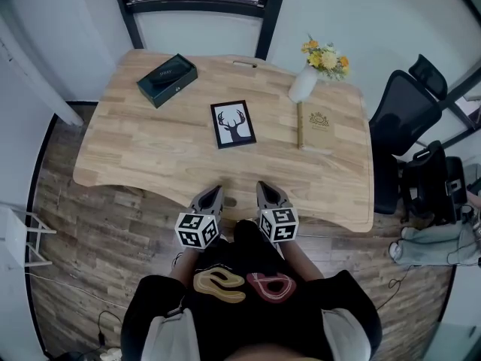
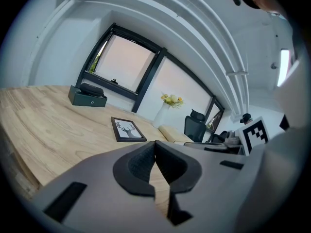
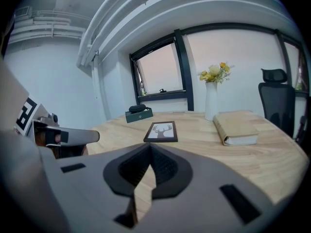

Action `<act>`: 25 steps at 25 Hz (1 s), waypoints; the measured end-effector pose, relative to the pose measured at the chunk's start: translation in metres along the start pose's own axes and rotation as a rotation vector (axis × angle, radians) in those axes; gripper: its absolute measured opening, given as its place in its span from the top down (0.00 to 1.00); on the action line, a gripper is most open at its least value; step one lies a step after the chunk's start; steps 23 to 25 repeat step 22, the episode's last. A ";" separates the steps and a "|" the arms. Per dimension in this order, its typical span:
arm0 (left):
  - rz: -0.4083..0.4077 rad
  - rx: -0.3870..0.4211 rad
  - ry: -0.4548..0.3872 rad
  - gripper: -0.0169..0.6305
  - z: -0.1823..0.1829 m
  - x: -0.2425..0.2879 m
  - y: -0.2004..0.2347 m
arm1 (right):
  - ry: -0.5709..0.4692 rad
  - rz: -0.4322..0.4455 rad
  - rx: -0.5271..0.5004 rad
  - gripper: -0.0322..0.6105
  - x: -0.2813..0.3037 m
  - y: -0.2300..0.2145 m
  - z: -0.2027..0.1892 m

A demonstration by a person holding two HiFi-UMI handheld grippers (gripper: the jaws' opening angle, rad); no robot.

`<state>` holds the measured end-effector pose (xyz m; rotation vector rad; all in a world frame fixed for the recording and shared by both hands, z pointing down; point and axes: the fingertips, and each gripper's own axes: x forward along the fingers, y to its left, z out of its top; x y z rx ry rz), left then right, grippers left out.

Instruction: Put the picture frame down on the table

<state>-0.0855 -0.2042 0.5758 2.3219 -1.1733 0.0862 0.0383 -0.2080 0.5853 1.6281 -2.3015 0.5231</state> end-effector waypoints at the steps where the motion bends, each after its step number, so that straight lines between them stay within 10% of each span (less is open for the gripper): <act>1: -0.004 -0.003 0.001 0.95 0.000 0.000 -0.001 | -0.001 -0.002 0.000 0.94 0.000 -0.001 0.000; 25: -0.023 0.042 0.020 0.95 -0.004 0.000 -0.008 | -0.031 -0.026 -0.003 0.94 -0.004 -0.007 0.005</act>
